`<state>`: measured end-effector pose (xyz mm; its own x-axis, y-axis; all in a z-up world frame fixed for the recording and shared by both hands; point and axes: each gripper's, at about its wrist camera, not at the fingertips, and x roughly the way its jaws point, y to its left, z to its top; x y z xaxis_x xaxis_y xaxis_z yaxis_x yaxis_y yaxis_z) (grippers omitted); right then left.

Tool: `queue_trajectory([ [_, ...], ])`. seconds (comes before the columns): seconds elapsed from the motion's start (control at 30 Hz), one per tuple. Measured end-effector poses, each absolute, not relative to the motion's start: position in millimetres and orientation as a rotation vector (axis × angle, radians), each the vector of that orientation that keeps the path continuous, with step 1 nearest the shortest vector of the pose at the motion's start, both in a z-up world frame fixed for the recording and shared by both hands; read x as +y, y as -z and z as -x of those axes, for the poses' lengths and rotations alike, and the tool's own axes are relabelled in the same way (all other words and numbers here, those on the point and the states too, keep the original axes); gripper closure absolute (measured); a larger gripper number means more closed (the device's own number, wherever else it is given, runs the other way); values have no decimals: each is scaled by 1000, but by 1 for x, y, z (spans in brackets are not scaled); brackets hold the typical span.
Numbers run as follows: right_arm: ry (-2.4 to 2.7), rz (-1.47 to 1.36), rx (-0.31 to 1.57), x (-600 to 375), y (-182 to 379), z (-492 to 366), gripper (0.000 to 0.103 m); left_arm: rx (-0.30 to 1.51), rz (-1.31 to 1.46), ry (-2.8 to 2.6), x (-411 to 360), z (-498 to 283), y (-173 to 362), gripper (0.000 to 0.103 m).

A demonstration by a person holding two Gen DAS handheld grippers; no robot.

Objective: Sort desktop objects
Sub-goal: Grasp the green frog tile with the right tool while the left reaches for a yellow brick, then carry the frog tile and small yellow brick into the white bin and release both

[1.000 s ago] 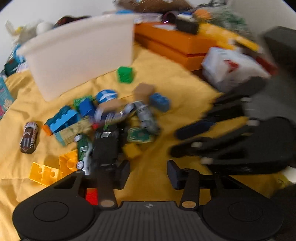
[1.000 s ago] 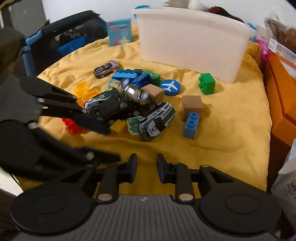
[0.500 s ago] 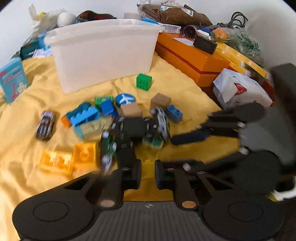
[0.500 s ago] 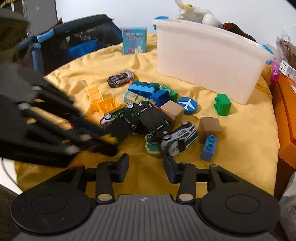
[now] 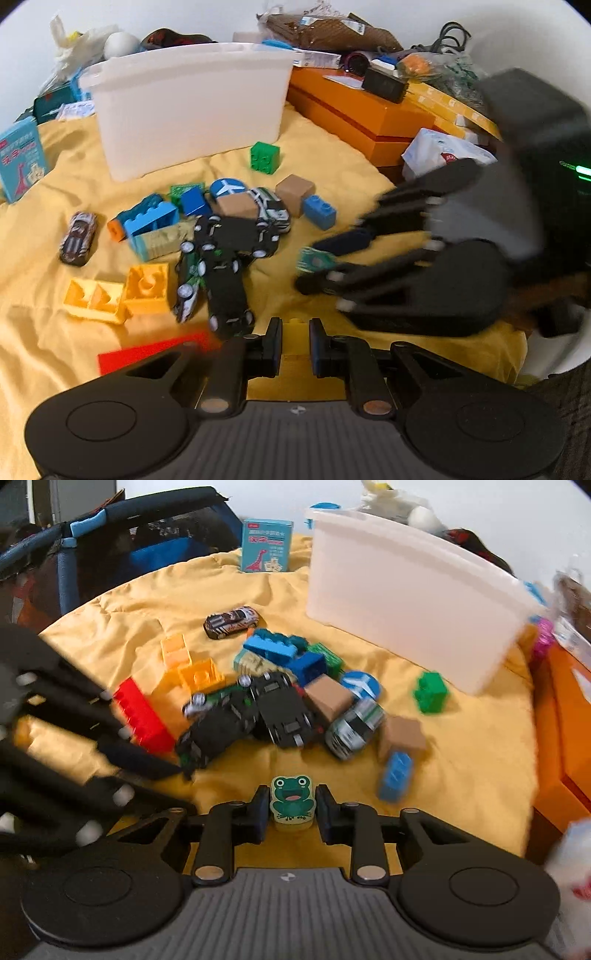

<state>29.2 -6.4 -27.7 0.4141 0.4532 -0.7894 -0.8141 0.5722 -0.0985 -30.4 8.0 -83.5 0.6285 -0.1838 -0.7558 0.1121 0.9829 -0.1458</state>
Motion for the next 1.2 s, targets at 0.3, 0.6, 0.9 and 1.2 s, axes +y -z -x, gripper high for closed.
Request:
queue_trajectory([
  [0.3,-768,440,919,-44,33,-19,72,944,16,207,-6,20,99,75],
  [0.6,-765,424,924,-46,39,-21,70,972,-44,219,-13,19,98,85],
  [0.9,-774,403,932,-50,39,-23,71,994,-39,249,-11,25,86,65],
  [1.2,-766,401,924,-50,40,-20,70,995,-7,233,-2,10,71,66],
])
